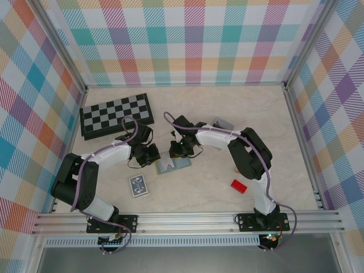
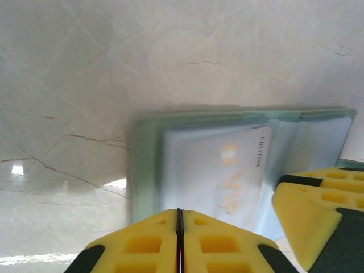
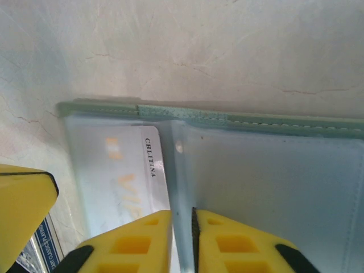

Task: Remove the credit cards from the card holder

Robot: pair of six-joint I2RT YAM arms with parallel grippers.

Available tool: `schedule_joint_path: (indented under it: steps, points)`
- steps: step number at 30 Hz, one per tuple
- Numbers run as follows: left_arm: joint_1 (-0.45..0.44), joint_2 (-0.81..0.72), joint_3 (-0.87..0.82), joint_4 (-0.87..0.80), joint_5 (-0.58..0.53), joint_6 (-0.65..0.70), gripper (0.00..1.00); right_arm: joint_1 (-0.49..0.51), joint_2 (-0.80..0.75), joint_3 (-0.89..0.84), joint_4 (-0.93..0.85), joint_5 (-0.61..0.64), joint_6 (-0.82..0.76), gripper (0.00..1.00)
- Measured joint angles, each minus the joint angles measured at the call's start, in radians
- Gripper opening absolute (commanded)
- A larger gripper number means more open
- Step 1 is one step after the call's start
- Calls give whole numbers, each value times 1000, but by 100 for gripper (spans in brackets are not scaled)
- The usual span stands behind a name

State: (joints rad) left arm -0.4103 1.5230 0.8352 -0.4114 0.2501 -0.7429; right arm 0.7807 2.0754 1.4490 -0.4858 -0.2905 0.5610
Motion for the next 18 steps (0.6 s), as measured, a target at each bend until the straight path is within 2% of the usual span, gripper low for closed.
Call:
schedule_joint_path:
  steps: [18]
  points:
    - [0,20,0,56,46,-1,9,-8,-2,-12,21,-79,0,23]
